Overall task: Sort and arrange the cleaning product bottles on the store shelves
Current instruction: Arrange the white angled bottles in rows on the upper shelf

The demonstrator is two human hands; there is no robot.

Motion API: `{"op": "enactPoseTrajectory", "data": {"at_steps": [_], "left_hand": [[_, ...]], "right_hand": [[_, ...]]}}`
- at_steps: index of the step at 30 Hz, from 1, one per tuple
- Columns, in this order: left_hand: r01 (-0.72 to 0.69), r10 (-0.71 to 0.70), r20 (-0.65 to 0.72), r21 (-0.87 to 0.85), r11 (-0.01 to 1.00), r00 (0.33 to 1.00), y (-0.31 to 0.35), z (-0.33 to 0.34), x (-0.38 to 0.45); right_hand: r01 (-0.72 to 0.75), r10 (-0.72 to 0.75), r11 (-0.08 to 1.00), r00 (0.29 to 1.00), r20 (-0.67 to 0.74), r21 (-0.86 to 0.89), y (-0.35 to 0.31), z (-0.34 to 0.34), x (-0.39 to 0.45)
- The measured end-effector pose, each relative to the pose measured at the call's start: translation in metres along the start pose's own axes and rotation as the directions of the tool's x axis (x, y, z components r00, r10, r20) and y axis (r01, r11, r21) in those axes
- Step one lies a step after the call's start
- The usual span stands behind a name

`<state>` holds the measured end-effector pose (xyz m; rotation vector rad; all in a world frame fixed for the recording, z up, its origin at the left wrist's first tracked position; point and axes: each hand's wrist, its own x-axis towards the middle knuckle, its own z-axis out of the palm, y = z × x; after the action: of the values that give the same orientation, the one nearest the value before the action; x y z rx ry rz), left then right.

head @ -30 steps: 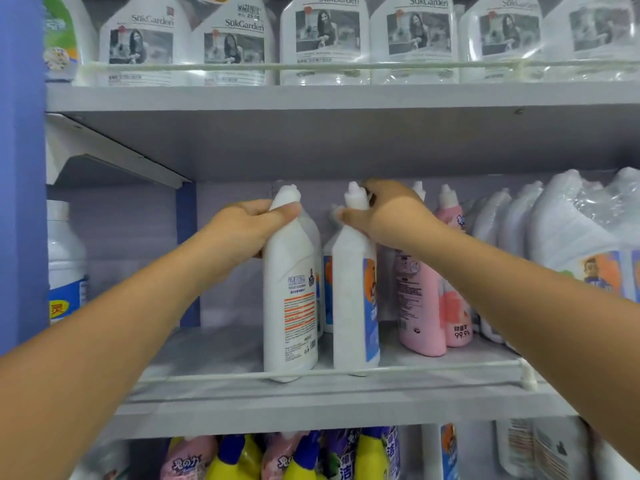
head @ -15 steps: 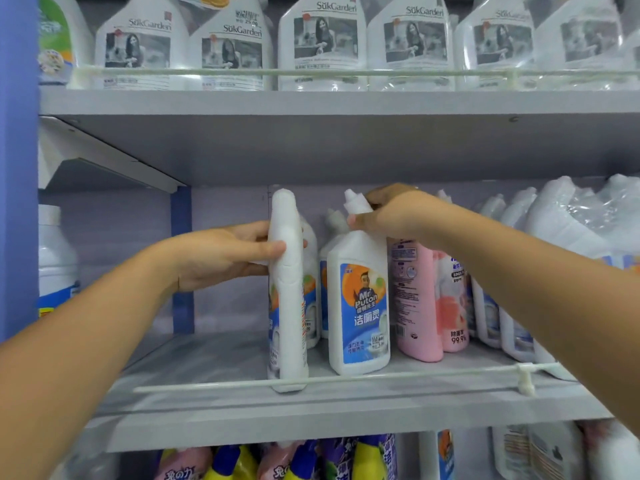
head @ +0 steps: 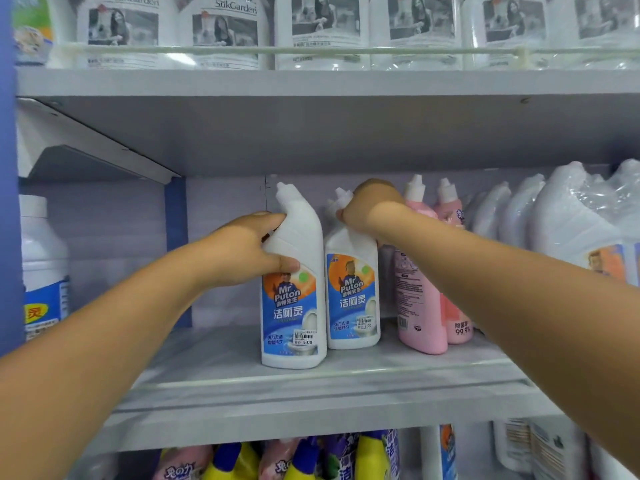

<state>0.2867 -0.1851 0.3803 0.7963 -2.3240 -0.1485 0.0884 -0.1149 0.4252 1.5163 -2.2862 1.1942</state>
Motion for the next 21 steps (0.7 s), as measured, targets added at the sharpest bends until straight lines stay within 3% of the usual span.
{"op": "enactPoseTrajectory", "data": {"at_steps": [3,6,12,21], "left_hand": [[0.031,-0.031,-0.008,0.059,0.998,0.999,-0.004,0.004,0.009],[0.084,-0.084,-0.005,0.057,0.995,0.996,-0.007,0.009,0.017],[0.142,-0.143,-0.028,-0.042,0.989,0.989,-0.008,0.018,0.019],[0.19,-0.189,-0.099,-0.007,0.982,0.977,-0.003,0.031,0.018]], "right_hand": [[0.064,-0.069,0.992,0.997,-0.036,-0.11,0.007,0.009,0.013],[0.058,-0.058,0.993,0.998,0.005,-0.102,0.006,0.013,0.02],[0.083,-0.093,0.986,0.993,-0.068,-0.143,0.013,0.023,0.038],[0.08,-0.099,0.983,0.989,-0.111,-0.164,0.022,0.03,0.043]]}}
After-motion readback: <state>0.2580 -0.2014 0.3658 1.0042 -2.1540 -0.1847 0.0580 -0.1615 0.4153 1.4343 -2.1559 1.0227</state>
